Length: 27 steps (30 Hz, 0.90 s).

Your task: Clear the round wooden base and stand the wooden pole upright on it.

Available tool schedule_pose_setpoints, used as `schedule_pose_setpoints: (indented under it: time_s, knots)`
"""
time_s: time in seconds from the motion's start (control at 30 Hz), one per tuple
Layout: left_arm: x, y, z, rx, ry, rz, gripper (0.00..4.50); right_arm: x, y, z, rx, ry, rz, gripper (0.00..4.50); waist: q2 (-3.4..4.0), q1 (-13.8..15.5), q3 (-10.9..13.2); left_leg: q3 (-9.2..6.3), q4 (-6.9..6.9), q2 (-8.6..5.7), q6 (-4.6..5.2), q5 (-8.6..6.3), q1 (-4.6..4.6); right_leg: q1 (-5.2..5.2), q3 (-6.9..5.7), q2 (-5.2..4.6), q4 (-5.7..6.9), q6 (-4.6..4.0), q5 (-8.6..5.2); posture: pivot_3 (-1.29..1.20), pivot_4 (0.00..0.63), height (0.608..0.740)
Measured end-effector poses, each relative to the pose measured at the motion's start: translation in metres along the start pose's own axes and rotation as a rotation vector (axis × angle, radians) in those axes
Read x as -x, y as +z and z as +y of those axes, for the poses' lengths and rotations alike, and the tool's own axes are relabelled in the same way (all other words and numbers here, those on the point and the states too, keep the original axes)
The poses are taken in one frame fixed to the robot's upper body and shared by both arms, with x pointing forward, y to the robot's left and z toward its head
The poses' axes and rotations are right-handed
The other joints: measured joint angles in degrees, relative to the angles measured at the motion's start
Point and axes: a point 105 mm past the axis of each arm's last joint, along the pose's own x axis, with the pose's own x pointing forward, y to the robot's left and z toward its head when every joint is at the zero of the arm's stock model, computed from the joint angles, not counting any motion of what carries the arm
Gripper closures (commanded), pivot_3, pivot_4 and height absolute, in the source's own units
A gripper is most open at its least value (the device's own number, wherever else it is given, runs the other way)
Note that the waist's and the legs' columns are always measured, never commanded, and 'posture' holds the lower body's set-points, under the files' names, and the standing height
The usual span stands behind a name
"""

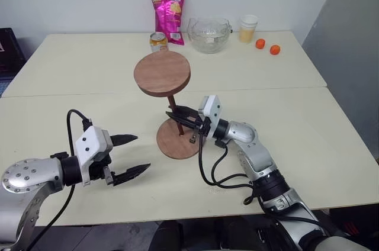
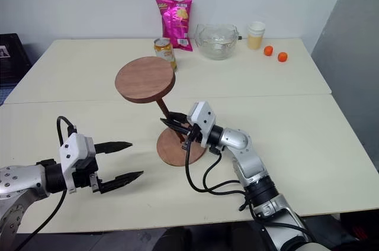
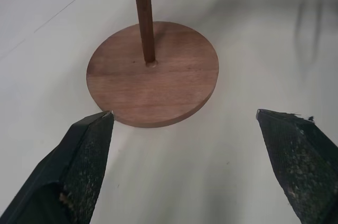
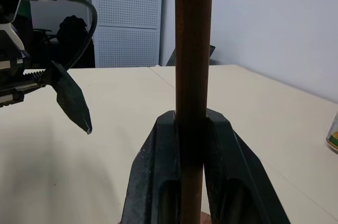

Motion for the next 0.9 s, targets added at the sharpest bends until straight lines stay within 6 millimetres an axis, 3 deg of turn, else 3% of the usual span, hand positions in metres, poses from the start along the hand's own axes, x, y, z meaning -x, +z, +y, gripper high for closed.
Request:
schedule_pose_setpoints:
  time_s: [0.57, 0.9]
  knots:
    - [0.003, -0.006, 0.002, -0.013, 0.002, 0.001, 0.0, 0.001, -0.006, 0.006, -0.006, 0.007, 0.013, 4.27, -0.03, 0.0, 0.0, 0.0, 0.0, 0.0, 0.0, 0.0, 0.04, 0.03, 0.0, 0.0, 0.0, 0.0, 0.0, 0.0, 0.15, 0.74]
    - [0.002, -0.004, 0.002, -0.005, 0.006, -0.015, 0.0, 0.0, -0.012, -0.001, -0.048, -0.052, 0.062, 4.27, -0.08, 0.0, -0.1, -0.01, 0.0, 0.0, 0.0, 0.0, 0.19, 0.21, 0.0, 0.0, 0.0, 0.0, 0.0, 0.0, 0.15, 0.74]
